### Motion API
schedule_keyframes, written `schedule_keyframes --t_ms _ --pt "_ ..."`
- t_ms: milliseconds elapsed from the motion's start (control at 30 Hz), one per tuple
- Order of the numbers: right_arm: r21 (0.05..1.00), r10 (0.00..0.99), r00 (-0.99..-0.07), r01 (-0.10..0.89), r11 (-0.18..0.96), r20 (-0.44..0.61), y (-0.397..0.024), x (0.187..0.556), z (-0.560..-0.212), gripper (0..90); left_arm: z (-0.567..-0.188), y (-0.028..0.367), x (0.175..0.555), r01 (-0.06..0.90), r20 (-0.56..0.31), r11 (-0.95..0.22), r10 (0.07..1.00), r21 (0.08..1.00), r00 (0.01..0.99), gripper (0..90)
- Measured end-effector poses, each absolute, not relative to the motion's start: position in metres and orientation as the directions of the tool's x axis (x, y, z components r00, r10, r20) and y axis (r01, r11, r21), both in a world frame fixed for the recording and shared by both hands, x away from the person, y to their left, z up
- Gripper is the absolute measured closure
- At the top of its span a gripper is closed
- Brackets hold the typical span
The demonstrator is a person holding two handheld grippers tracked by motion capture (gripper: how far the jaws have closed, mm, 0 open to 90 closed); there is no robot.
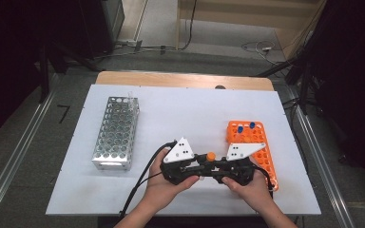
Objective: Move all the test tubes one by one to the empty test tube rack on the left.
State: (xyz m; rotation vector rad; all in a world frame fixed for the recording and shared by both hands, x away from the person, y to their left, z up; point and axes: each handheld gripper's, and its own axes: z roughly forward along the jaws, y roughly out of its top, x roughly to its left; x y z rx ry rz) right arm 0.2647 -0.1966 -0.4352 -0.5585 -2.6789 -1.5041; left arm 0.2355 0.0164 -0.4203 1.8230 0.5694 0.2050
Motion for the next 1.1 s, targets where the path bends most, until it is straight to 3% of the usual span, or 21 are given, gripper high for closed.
schedule_keyframes --t_ms 67,333,567,800,1100 --pt "0.822 0.298 -0.935 0.317 0.473 0.190 -0.198 0.265 -0.435 71.5 -0.420 0.017 0.236 0.279 -0.148 -0.214 0.481 0.936 0.864 74.1" --pt "0.837 0.281 -0.941 0.303 0.455 0.188 -0.208 0.267 -0.435 52.1 -0.414 0.034 0.237 0.271 -0.145 -0.170 0.526 0.947 0.838 74.1" --pt "0.866 0.299 -0.942 0.275 0.417 0.155 -0.230 0.267 -0.430 27.5 -0.410 0.061 0.243 0.269 -0.147 -0.123 0.591 0.955 0.793 74.1" --pt "0.868 0.304 -0.942 0.269 0.417 0.146 -0.259 0.268 -0.430 9.0 -0.407 0.090 0.249 0.262 -0.151 -0.074 0.657 0.962 0.739 74.1" --pt "0.879 0.385 -0.913 0.289 0.378 0.135 -0.304 0.282 -0.433 7.8 -0.407 0.127 0.260 0.257 -0.159 -0.017 0.742 0.966 0.651 74.0"
